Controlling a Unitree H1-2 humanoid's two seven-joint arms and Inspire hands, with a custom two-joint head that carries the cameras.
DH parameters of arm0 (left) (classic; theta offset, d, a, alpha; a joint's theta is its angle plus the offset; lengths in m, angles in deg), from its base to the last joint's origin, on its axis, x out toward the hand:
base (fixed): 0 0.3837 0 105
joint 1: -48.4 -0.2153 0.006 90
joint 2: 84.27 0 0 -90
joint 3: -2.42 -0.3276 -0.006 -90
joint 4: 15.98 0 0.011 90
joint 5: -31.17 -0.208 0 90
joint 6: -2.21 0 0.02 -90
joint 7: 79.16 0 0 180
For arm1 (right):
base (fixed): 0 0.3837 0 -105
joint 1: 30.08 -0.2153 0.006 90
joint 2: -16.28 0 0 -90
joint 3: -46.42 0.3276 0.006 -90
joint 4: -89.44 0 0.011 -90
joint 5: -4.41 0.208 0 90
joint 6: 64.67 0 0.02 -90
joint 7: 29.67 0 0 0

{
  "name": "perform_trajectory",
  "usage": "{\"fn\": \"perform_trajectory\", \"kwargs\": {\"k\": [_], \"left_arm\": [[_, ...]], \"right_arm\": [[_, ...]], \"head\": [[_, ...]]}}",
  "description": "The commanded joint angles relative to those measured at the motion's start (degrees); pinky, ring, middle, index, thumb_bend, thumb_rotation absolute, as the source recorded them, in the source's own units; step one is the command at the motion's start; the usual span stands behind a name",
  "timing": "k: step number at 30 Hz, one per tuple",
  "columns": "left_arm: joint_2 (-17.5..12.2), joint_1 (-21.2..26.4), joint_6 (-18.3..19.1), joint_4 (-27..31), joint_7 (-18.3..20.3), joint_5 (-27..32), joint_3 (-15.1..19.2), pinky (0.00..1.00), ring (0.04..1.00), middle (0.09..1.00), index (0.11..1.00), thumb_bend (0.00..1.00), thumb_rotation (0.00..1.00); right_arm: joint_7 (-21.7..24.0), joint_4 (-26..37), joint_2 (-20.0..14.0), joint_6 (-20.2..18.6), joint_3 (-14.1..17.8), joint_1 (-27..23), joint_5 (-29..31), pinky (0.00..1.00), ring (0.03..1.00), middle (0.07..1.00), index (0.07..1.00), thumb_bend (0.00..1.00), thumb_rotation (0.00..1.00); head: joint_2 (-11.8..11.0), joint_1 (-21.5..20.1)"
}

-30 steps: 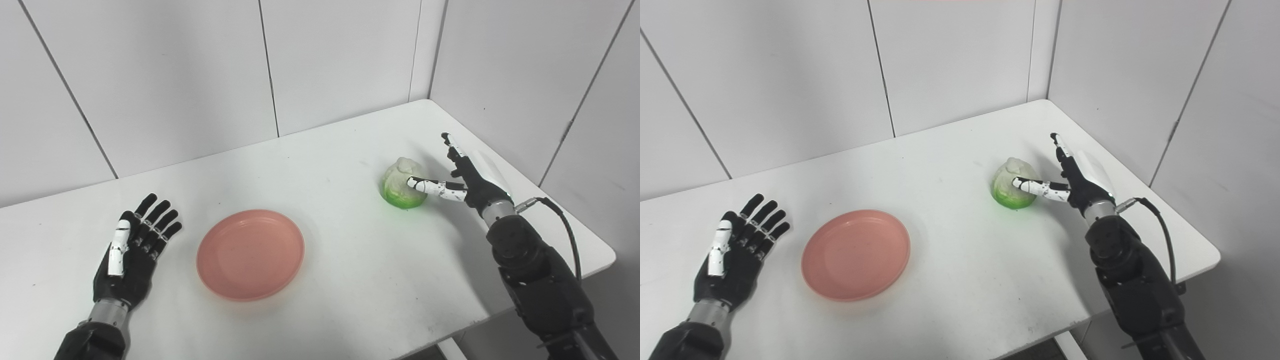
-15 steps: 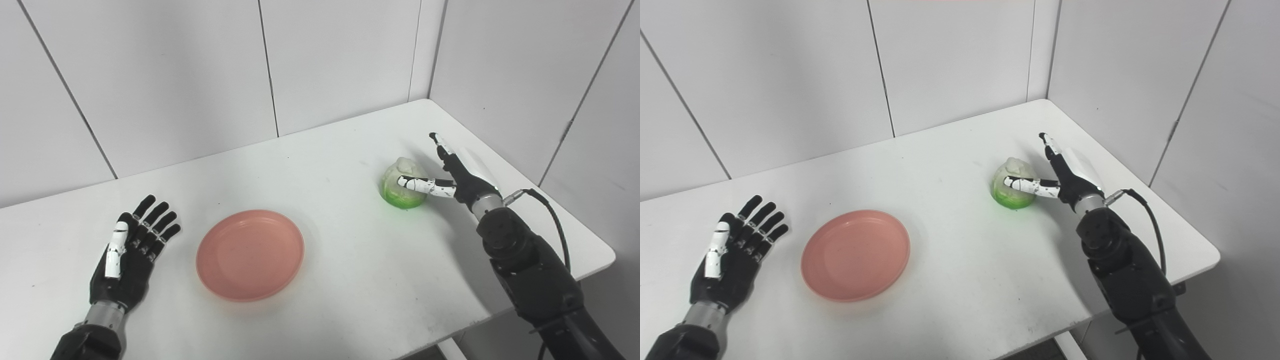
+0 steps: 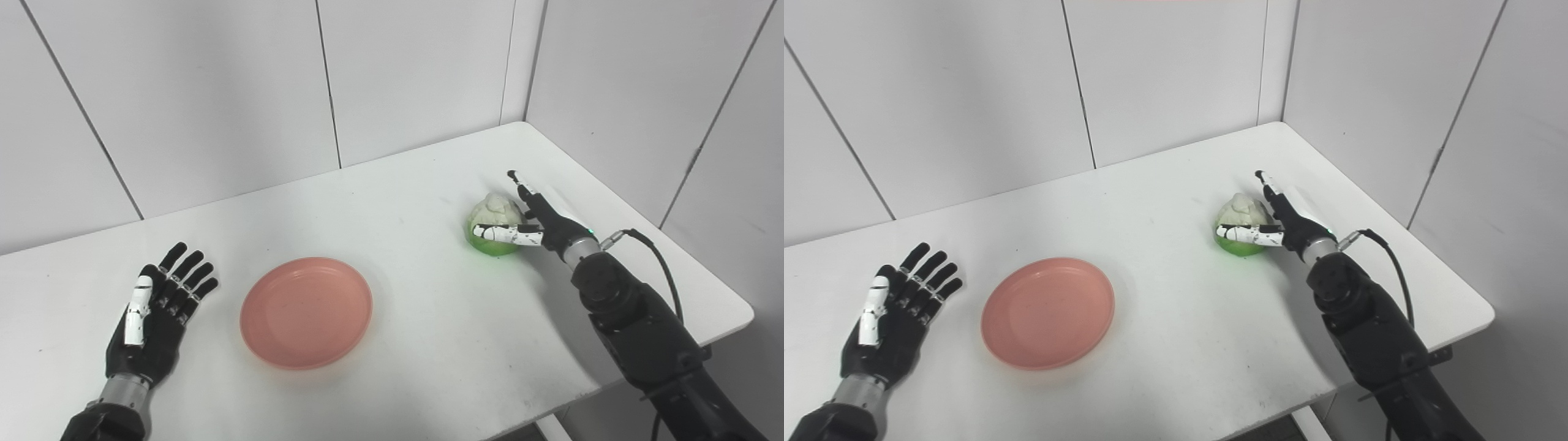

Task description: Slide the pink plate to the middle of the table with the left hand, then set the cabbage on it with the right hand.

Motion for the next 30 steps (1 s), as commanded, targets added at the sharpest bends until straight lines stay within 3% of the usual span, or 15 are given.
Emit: {"fn": "perform_trajectory", "kwargs": {"k": [1,9,20,24,27,29,30], "left_arm": [[0.01,-4.02,1.84,-1.38,-0.61,0.08,0.27,0.82,0.836,0.852,0.849,0.47,0.81],[0.23,-4.12,1.92,-1.35,-0.27,0.30,0.26,0.82,0.842,0.858,0.857,0.45,0.82],[0.53,-4.37,0.83,-1.63,-0.08,-0.25,-0.28,0.81,0.839,0.856,0.860,0.46,0.82],[0.82,-4.49,1.33,-1.37,-0.39,0.12,-0.06,0.81,0.837,0.858,0.865,0.46,0.81],[1.02,-4.47,1.51,-1.25,-0.59,0.21,0.04,0.81,0.836,0.855,0.860,0.46,0.81],[1.10,-4.46,1.72,-1.13,-0.63,0.28,0.09,0.81,0.837,0.856,0.860,0.46,0.80],[1.24,-4.51,1.99,-0.77,-0.78,0.38,0.15,0.81,0.838,0.856,0.860,0.46,0.80]], "right_arm": [[-0.35,0.31,-2.02,1.02,0.02,-2.75,-0.26,0.89,0.999,1.000,1.000,1.00,0.61],[0.13,-1.73,-1.96,2.26,-2.48,-4.17,-0.51,0.89,0.998,1.000,1.000,1.00,0.63],[0.69,-7.56,-2.73,4.00,-4.43,-6.49,0.24,0.91,1.000,1.000,1.000,1.00,0.57],[-2.34,-9.38,-2.13,5.93,-4.40,-6.81,-0.89,0.86,0.967,0.990,1.000,1.00,0.48],[-5.75,-9.65,-0.68,7.32,-3.18,-6.67,-0.44,0.81,0.886,0.914,0.950,1.00,0.32],[-6.99,-9.30,0.28,7.62,-2.31,-6.51,0.43,0.71,0.778,0.809,0.865,0.96,0.13],[-8.27,-9.45,1.09,8.39,-1.68,-6.50,0.89,0.71,0.773,0.805,0.861,0.96,0.13]], "head": [[0.11,0.06],[0.11,0.38],[-0.37,1.28],[-0.39,1.51],[-0.47,1.52],[-0.49,1.42],[-0.46,1.47]]}}
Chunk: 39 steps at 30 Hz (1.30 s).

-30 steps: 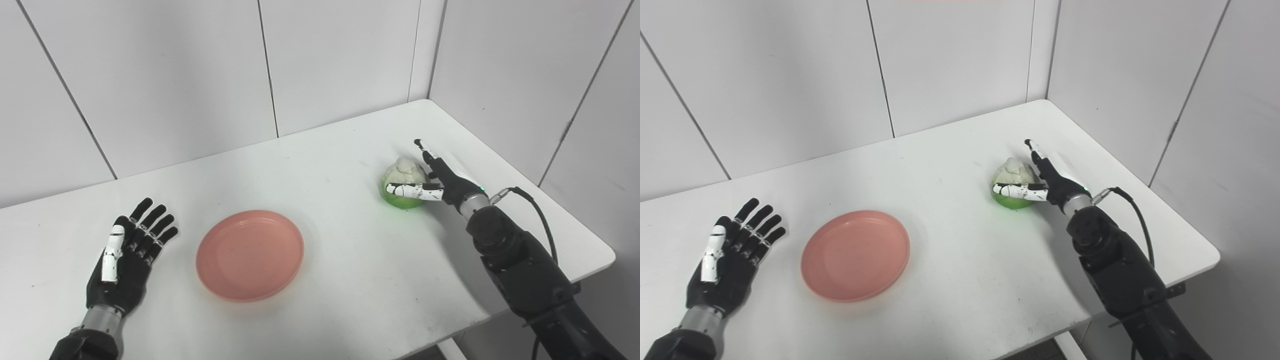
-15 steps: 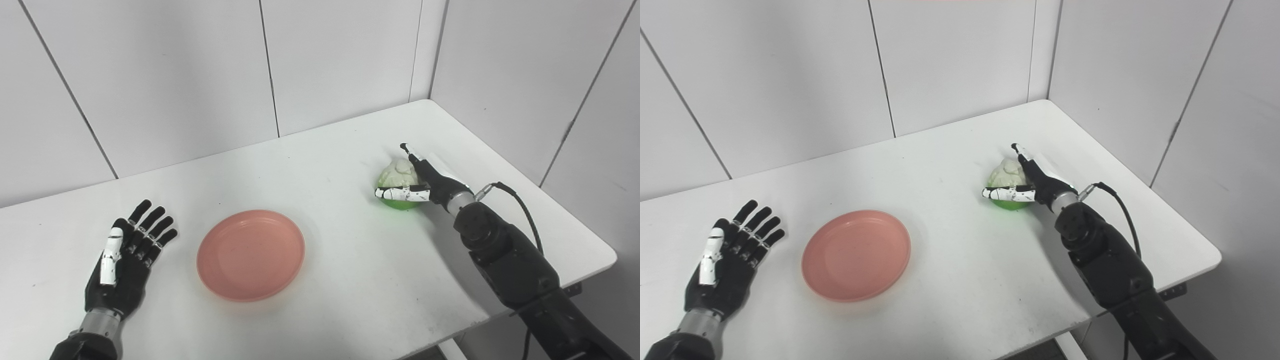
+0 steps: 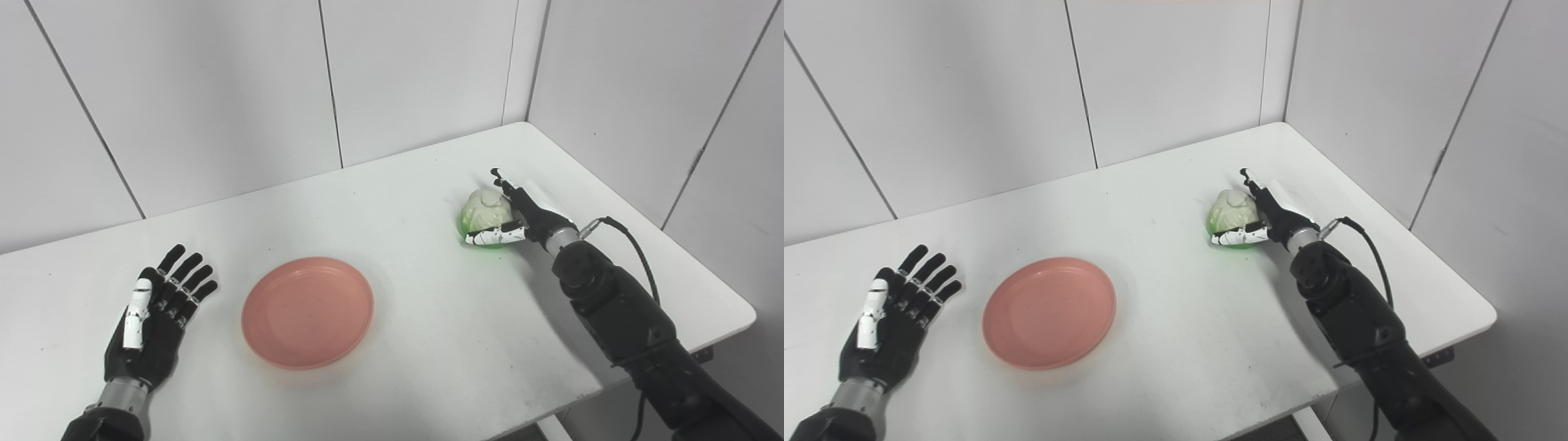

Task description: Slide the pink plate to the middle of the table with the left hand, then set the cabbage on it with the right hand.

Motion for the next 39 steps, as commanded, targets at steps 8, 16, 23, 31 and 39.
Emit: {"fn": "perform_trajectory", "kwargs": {"k": [8,16,23,31,39], "left_arm": [[1.12,-3.89,1.68,-1.38,-0.50,0.53,0.36,0.81,0.839,0.856,0.855,0.45,0.82],[1.34,-3.84,1.70,-1.36,-0.38,0.67,0.37,0.82,0.851,0.867,0.867,0.45,0.83],[2.01,-4.17,2.79,0.18,-1.29,0.78,0.36,0.82,0.851,0.869,0.866,0.45,0.82],[3.36,-4.42,3.89,1.73,-2.96,0.75,0.40,0.82,0.852,0.867,0.861,0.45,0.80],[6.51,-6.15,5.25,8.23,-8.07,-1.79,-1.89,0.84,0.859,0.870,0.865,0.42,0.88]], "right_arm": [[-8.10,-1.70,3.40,8.23,2.71,-2.33,1.75,0.40,0.416,0.490,0.533,0.52,0.00],[-9.01,-1.44,4.22,7.97,2.97,-2.73,2.24,0.36,0.393,0.488,0.554,0.51,0.00],[-8.59,0.90,4.53,6.50,3.42,-2.30,2.85,0.35,0.396,0.484,0.547,0.51,0.00],[-7.08,8.26,4.23,4.94,2.96,-1.74,1.83,0.37,0.392,0.485,0.556,0.51,0.00],[-1.64,17.58,5.45,2.85,0.10,-3.15,1.66,0.35,0.394,0.488,0.548,0.51,0.00]], "head": [[-0.07,0.30],[-0.32,0.83],[-0.36,1.88],[-0.35,3.86],[1.03,16.35]]}}
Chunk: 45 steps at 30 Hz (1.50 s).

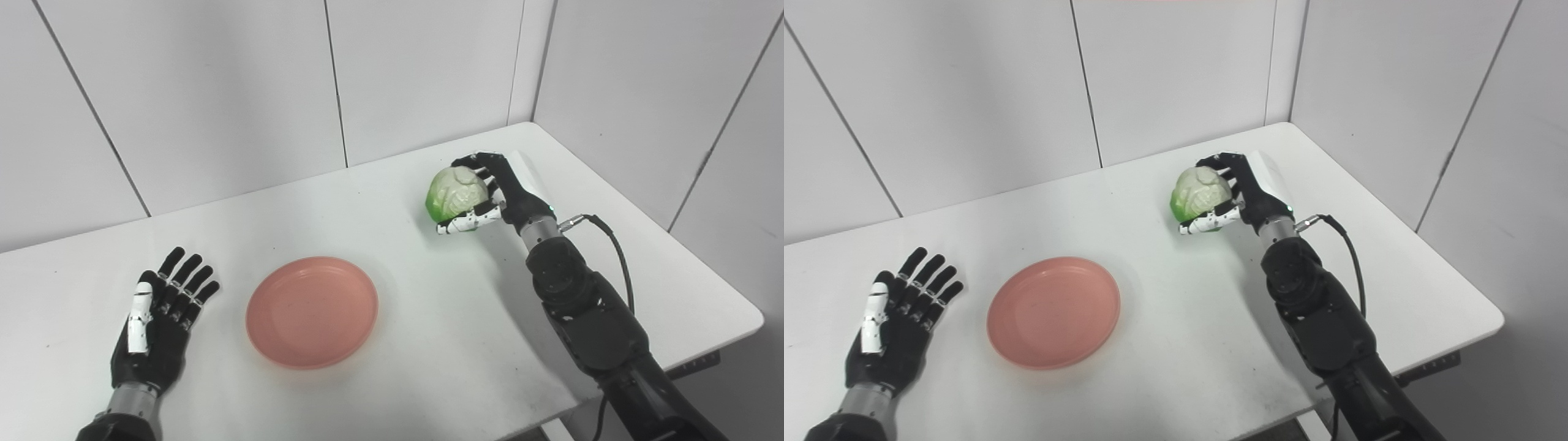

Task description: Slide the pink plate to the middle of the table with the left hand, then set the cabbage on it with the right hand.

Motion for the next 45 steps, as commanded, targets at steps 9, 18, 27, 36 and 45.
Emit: {"fn": "perform_trajectory", "kwargs": {"k": [9,18,27,36,45], "left_arm": [[7.21,-3.95,9.28,8.96,-11.32,-4.46,-4.25,0.92,0.918,0.927,0.922,0.32,1.00],[8.14,-3.44,8.15,8.40,-11.73,-5.45,-5.10,0.94,0.924,0.935,0.932,0.32,1.00],[7.92,-3.28,8.88,9.30,-11.89,-5.22,-4.80,0.93,0.919,0.931,0.929,0.33,1.00],[8.01,-3.44,10.47,10.65,-12.07,-4.56,-4.31,0.92,0.917,0.929,0.926,0.33,1.00],[7.90,-3.24,11.06,10.69,-12.12,-4.49,-4.05,0.92,0.913,0.926,0.922,0.33,1.00]], "right_arm": [[5.69,6.61,5.02,-1.33,-3.81,-5.75,0.98,0.36,0.406,0.482,0.539,0.51,0.00],[6.83,4.28,10.93,-0.22,-8.68,-7.45,-0.28,0.30,0.372,0.491,0.552,0.51,0.00],[6.36,2.03,12.42,2.14,-12.93,-7.08,-4.00,0.35,0.393,0.478,0.539,0.51,0.00],[7.23,-1.18,13.34,5.82,-13.38,-5.43,-1.69,0.36,0.391,0.480,0.550,0.51,0.00],[7.84,-3.17,12.52,9.33,-13.87,-4.15,-1.76,0.37,0.398,0.484,0.537,0.51,0.00]], "head": [[1.16,10.59],[1.66,12.10],[2.28,9.47],[3.23,8.16],[3.82,7.27]]}}
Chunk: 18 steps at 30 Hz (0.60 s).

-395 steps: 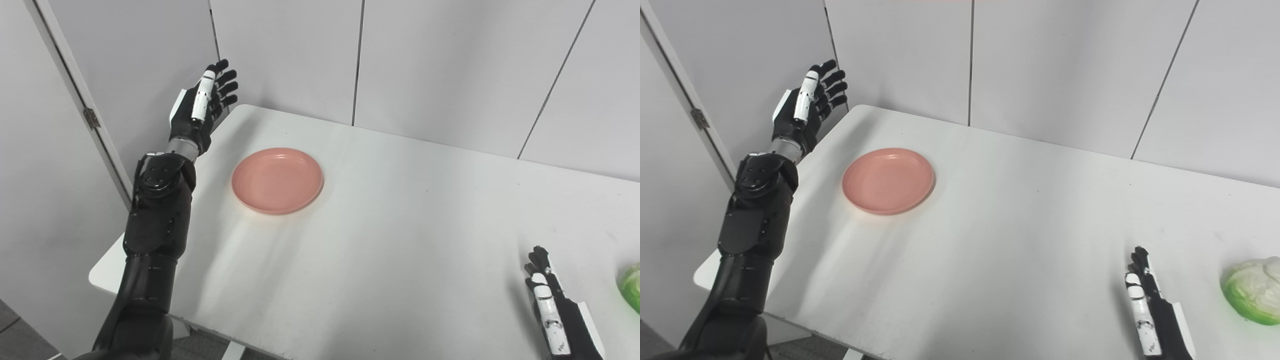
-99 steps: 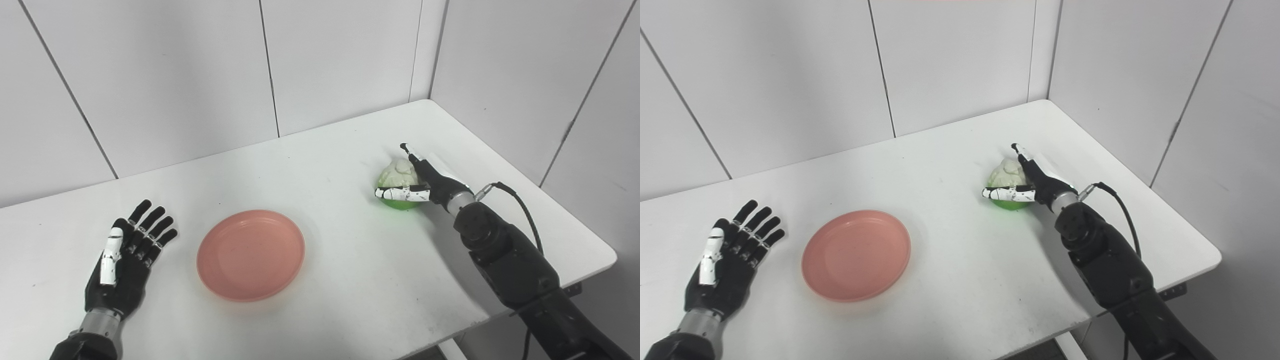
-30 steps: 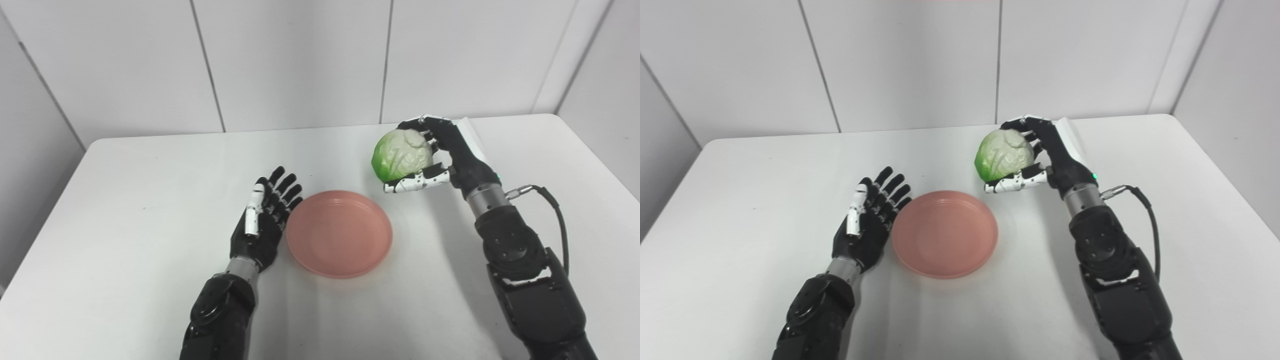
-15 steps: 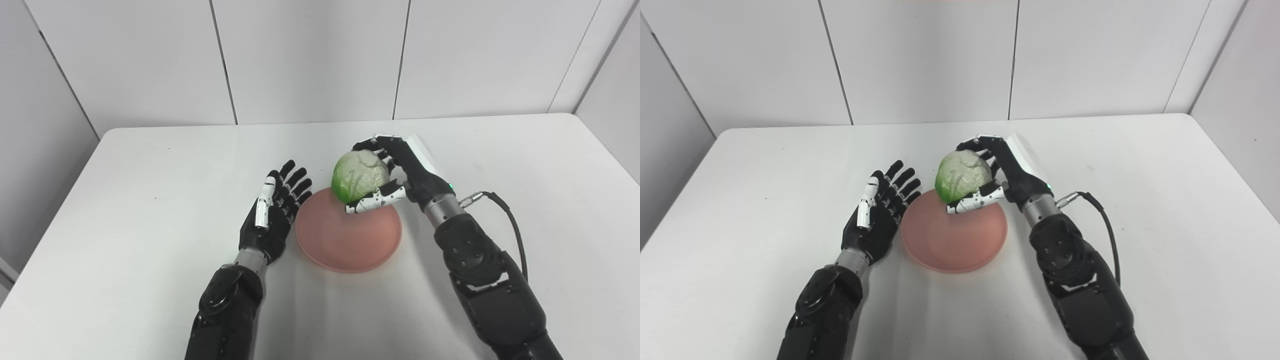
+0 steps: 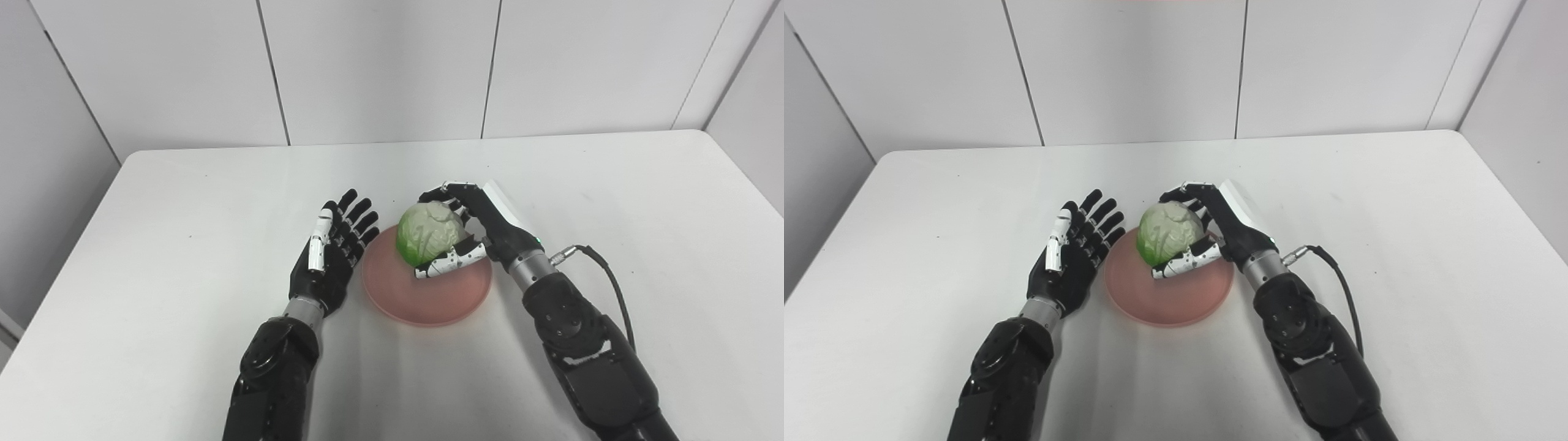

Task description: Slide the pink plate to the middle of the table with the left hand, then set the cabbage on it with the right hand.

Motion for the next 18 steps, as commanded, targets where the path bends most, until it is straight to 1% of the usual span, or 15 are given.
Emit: {"fn": "perform_trajectory", "kwargs": {"k": [1,5,8,10,18], "left_arm": [[-0.19,-0.12,2.07,-0.33,-1.24,-0.43,-0.04,0.92,0.913,0.925,0.921,0.34,1.00],[-0.26,-0.12,1.97,-0.18,-1.29,-0.79,-0.20,0.91,0.905,0.917,0.913,0.34,1.00],[-0.26,-0.13,1.84,-0.22,-1.19,-0.89,-0.26,0.93,0.912,0.920,0.917,0.35,1.00],[-0.14,-0.13,2.01,-0.09,-1.46,-0.89,-0.14,0.92,0.908,0.916,0.912,0.34,1.00],[-0.08,-0.08,2.28,0.03,-1.60,-0.74,0.03,0.92,0.906,0.916,0.911,0.34,1.00]], "right_arm": [[-0.07,1.31,-0.32,4.26,-0.18,-1.54,0.22,0.37,0.397,0.484,0.538,0.51,0.00],[0.28,0.84,-0.85,4.92,-1.16,-0.97,-0.57,0.38,0.397,0.484,0.537,0.51,0.00],[0.01,0.16,-1.07,5.41,-1.93,-0.55,-1.85,0.39,0.402,0.487,0.531,0.51,0.00],[0.07,-0.45,-1.14,5.55,-2.42,-0.32,-2.43,0.39,0.404,0.486,0.528,0.52,0.00],[-0.41,-3.41,-1.20,7.14,-3.88,0.03,-4.46,0.39,0.398,0.491,0.531,0.51,0.00]], "head": [[0.12,-0.14],[0.28,-0.32],[0.27,-0.43],[0.28,-0.48],[0.33,-0.67]]}}
